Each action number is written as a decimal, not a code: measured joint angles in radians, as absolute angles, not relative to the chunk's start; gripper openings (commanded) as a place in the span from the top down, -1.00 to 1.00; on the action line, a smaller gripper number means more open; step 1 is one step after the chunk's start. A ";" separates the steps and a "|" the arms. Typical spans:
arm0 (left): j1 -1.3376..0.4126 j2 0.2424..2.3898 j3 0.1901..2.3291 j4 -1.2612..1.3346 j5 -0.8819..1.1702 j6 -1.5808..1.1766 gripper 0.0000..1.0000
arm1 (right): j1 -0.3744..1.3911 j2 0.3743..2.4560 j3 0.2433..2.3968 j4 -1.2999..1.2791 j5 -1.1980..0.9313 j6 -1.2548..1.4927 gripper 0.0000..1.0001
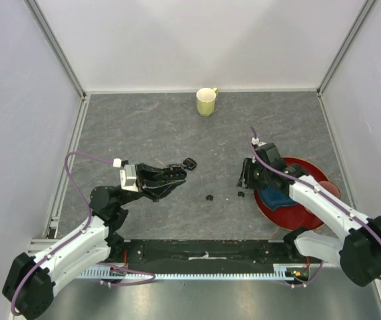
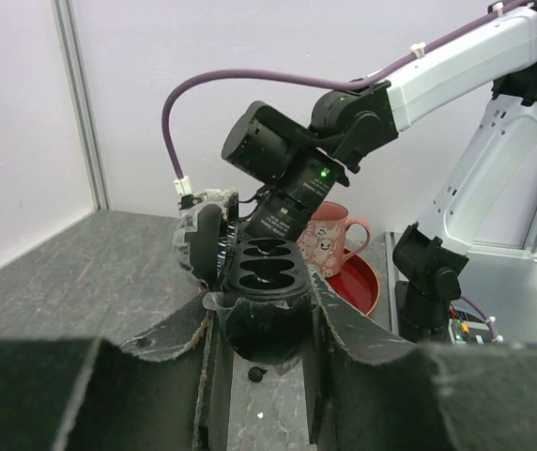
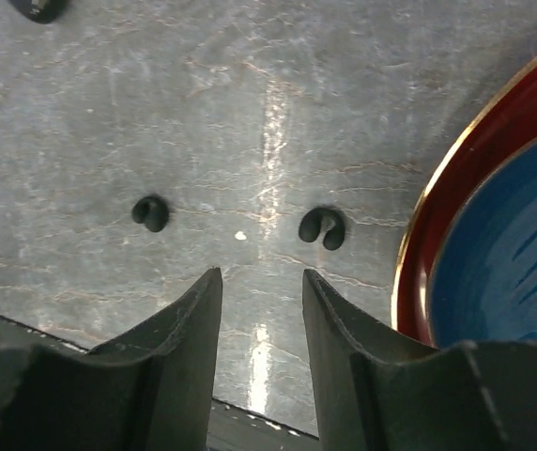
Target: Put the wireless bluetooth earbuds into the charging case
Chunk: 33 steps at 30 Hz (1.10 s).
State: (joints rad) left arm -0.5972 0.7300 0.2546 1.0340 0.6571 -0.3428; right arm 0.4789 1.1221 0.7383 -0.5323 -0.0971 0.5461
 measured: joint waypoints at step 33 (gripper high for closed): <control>-0.597 0.744 0.255 1.025 0.655 -0.343 0.96 | 0.416 1.389 0.701 -0.416 -0.075 0.455 0.34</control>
State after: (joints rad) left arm -0.5972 0.7444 0.2546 1.0252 0.6548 -0.3431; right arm 0.4156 1.3891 0.7013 -0.4164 -0.0753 0.4549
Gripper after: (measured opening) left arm 0.360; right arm 0.338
